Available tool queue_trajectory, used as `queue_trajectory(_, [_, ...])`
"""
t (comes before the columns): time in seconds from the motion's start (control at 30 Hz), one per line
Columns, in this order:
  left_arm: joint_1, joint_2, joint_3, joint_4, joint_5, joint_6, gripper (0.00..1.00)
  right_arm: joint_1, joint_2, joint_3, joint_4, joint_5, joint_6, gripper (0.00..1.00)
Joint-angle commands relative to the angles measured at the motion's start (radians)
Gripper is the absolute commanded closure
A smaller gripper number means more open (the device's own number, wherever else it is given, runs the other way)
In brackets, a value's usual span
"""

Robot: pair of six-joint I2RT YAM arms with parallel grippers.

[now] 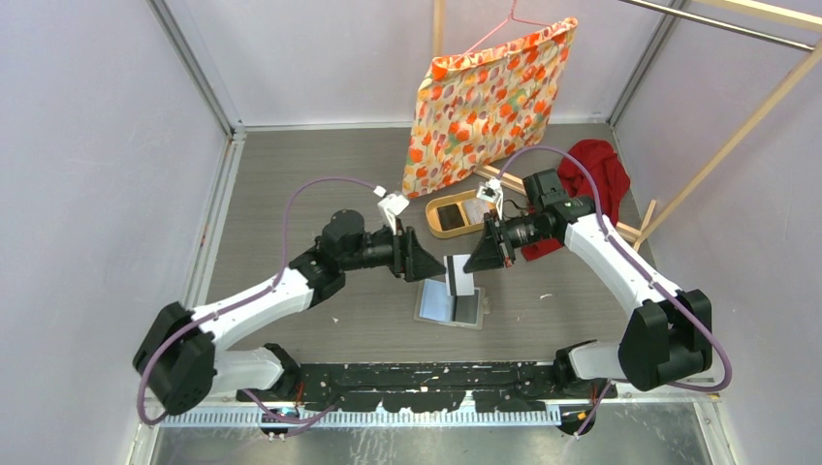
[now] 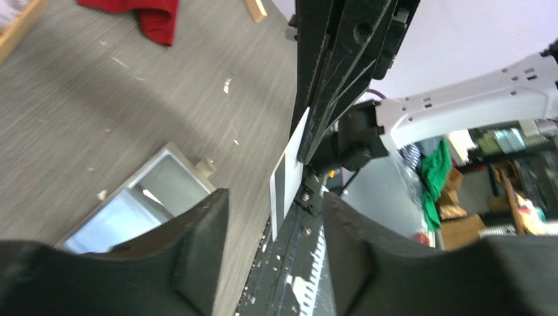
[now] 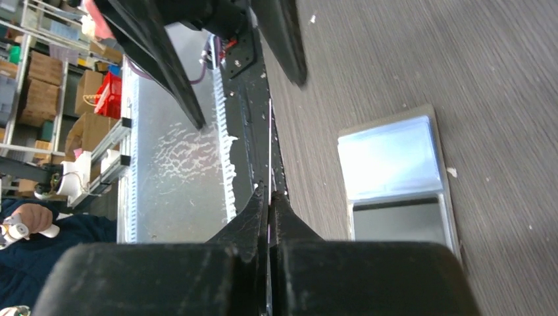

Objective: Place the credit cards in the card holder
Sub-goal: Pick up the credit card from the storage box, then insert the credit card into the card holder.

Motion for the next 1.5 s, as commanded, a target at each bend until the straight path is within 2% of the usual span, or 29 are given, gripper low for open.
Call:
queue_trajectory(0.0, [0.019,-0.173,-0.125,-0.058,-0.165,0.045,0.36,0.0,-0.037,-0.055,0.065,0.123,0.056,0.99])
queue_trajectory(0.07, [0.019,-0.199,-0.182,-0.103,-0.23,0.038,0.35,-0.005,-0.025,-0.084,0.114,0.184,0.121,0.99])
queue_trajectory(0.17, [0.019,-0.181,-0.239,-0.136,-0.271,-0.004,0.35,-0.008,0.058,-0.085,0.12,0.19,0.186,0.99])
queue_trajectory(0.33, [0.018,-0.105,-0.317,-0.009,-0.305,-0.111,0.34,-0.006,0.18,-0.08,0.135,0.283,0.278,0.99])
queue_trajectory(0.47, [0.006,-0.022,-0.327,0.088,-0.306,-0.146,0.33,-0.007,0.146,-0.131,0.238,0.379,0.372,0.99])
queue_trajectory(0.7, [-0.011,0.098,-0.343,0.244,-0.316,-0.204,0.38,-0.008,0.05,-0.253,0.465,0.483,0.615,0.99])
queue_trajectory(0.9, [-0.047,0.16,-0.322,0.257,-0.351,-0.226,0.45,-0.013,0.06,-0.275,0.499,0.447,0.642,0.99])
queue_trajectory(1.23, [-0.065,0.284,-0.298,0.359,-0.328,-0.256,0.54,-0.026,0.094,-0.263,0.484,0.444,0.634,0.99])
queue_trajectory(1.27, [-0.065,0.295,-0.297,0.368,-0.325,-0.258,0.57,-0.026,0.105,-0.262,0.481,0.449,0.634,0.99])
queue_trajectory(1.4, [-0.065,0.348,-0.293,0.428,-0.306,-0.282,0.88,-0.032,0.133,-0.252,0.472,0.437,0.637,0.99])
queue_trajectory(1.47, [-0.065,0.379,-0.294,0.462,-0.293,-0.301,0.97,-0.032,0.133,-0.254,0.478,0.429,0.64,0.99])
